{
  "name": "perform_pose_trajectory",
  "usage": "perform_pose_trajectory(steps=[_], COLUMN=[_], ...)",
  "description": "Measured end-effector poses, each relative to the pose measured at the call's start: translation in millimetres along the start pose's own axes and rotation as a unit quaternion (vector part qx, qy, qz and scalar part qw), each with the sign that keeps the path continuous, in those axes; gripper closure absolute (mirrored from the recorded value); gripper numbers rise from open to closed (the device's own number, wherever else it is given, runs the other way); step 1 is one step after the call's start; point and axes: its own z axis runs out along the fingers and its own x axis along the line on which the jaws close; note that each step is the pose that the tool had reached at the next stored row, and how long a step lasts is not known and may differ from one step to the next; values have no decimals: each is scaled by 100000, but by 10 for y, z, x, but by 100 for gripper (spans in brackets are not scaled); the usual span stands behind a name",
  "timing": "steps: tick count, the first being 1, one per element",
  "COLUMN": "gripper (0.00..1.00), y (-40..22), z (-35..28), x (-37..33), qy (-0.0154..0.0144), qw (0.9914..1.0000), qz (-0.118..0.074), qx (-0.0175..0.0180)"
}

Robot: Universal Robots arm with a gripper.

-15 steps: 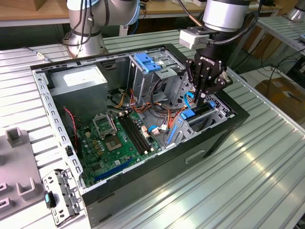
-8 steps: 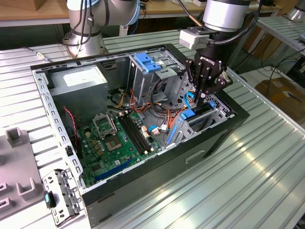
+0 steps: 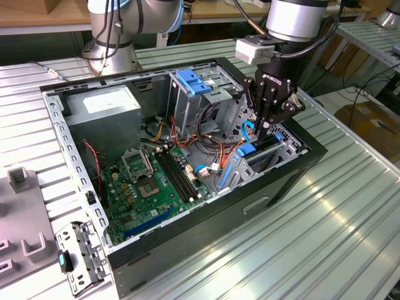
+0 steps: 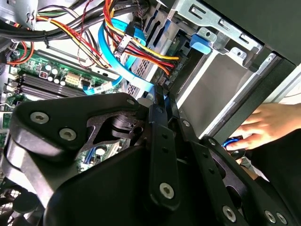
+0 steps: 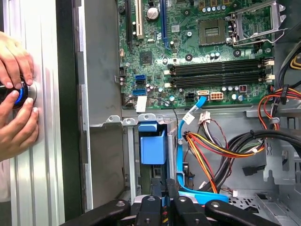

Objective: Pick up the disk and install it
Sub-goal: 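Insert the second disk wire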

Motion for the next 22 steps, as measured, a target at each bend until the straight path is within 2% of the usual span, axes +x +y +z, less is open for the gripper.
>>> perform_pose_trajectory(steps=[2, 3, 4, 6, 7, 10, 12, 13, 14, 15, 22], gripper=[84, 84, 84, 84, 84, 84, 84, 84, 84, 84, 84], y=[0, 2, 3, 7, 9, 17, 26, 28, 28, 27, 29], z=[4, 9, 12, 29, 35, 44, 49, 50, 49, 50, 50], x=[16, 36, 50, 115, 137, 173, 191, 195, 195, 195, 195], qy=[-408, -829, -1059, -2117, -2512, -3293, -4145, -4425, -4592, -4638, -4676], qw=[99999, 99996, 99994, 99975, 99965, 99938, 99902, 99890, 99882, 99880, 99878], qz=[2, 20, 32, 90, 97, 113, 127, 134, 131, 129, 138], qx=[57, 158, 225, 659, 864, 1279, 1533, 1578, 1587, 1589, 1585])
